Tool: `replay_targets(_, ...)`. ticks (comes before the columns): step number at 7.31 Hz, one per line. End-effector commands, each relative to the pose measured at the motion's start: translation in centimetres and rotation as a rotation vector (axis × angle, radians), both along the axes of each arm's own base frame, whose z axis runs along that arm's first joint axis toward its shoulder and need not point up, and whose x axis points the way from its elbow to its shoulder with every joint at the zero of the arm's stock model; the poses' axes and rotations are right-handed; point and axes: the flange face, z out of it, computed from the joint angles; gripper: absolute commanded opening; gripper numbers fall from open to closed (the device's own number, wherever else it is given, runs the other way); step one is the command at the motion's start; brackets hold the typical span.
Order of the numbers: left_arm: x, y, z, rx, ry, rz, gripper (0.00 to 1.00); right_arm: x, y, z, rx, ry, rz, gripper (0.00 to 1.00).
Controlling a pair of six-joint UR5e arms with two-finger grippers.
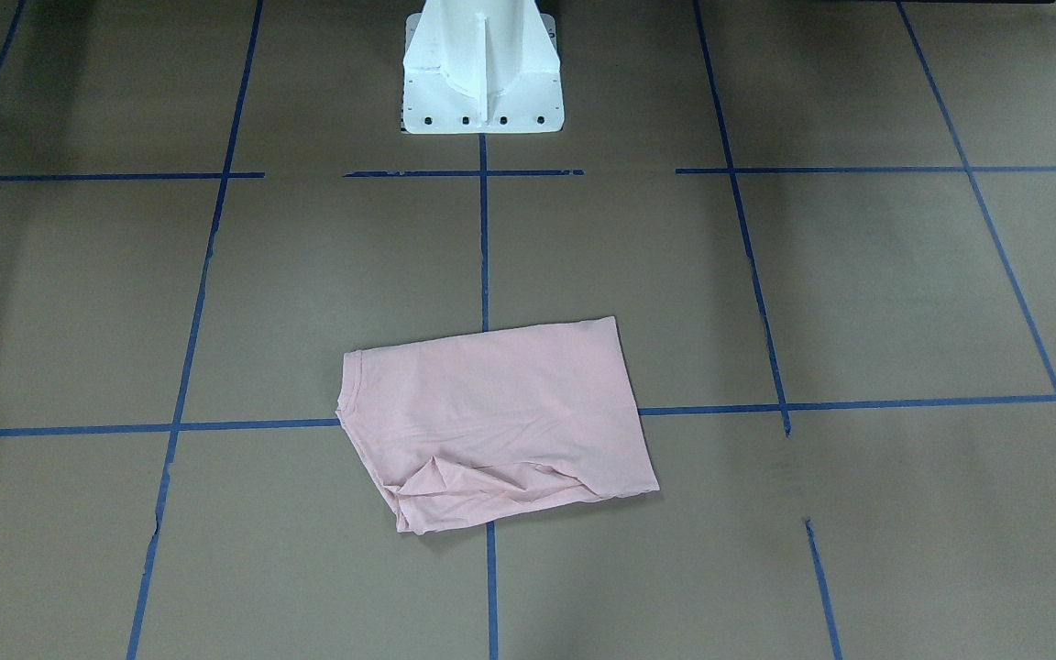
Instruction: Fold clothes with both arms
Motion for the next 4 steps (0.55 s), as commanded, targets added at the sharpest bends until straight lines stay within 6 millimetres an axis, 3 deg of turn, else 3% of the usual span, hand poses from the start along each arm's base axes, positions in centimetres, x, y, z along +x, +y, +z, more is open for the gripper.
replay_targets(1, 0.4, 0.3, -1.1, 0.005, 0.007, 0.005, 1.0, -0.5, -0.2, -0.7, -0.003, -0.048, 0.0, 1.0)
replay_targets(2, 0.3, 0.8, -0.9, -0.002, 0.0, -0.001, 1.0, -0.7, -0.5, -1.3, 0.003, -0.077, 0.0, 1.0)
replay_targets(3, 0.2, 2.1, -1.2, 0.003, 0.0, 0.0, 1.0, -0.6, 0.8, 0.1, -0.003, -0.073, -0.001, 1.0)
replay_targets(4, 0.3, 2.1, -1.0, -0.002, 0.002, 0.001, 1.0, -0.5, 1.6, 0.6, 0.004, -0.067, 0.001, 1.0)
